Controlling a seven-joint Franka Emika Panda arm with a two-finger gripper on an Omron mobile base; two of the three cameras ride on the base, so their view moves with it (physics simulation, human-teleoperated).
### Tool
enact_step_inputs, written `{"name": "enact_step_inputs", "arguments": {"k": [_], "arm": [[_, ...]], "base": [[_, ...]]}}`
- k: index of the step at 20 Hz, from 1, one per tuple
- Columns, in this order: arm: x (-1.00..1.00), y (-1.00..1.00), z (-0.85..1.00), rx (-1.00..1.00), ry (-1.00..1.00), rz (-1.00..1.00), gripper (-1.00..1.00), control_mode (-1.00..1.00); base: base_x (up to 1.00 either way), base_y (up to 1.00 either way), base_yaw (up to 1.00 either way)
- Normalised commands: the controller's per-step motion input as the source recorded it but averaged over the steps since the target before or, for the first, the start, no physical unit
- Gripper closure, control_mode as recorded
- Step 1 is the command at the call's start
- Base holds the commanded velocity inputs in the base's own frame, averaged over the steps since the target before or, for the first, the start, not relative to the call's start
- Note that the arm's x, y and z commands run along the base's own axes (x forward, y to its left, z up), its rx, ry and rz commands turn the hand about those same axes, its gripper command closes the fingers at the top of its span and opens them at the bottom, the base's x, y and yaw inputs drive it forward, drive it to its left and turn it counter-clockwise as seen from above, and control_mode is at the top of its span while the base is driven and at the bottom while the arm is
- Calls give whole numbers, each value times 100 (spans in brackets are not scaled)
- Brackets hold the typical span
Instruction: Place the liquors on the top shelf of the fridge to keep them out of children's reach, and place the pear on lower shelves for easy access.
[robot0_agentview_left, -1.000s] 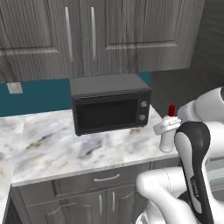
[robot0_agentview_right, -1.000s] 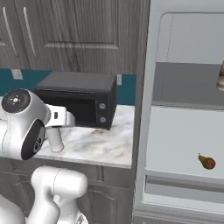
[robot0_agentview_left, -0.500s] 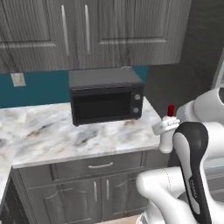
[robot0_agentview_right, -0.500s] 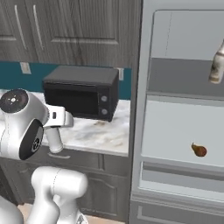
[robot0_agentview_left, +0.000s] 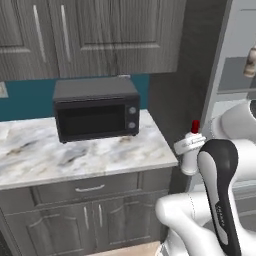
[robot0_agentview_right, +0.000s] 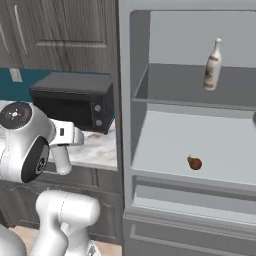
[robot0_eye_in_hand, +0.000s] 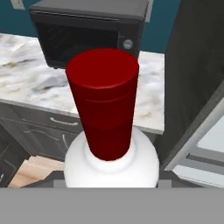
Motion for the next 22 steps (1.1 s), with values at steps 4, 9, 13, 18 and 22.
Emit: {"name": "enact_step_inputs", "arguments": {"k": [4,9,13,18,22], "arm": [[0,0,0,0,0,0,100,100],[0,0,0,0,0,0,100,100],[0,0,0,0,0,0,100,100],[0,0,0,0,0,0,100,100],[0,0,0,0,0,0,100,100]], "base": [[-15,-64,0],[-32,-57,1],[-5,-66,0],[0,-71,0],[0,-62,0]]}}
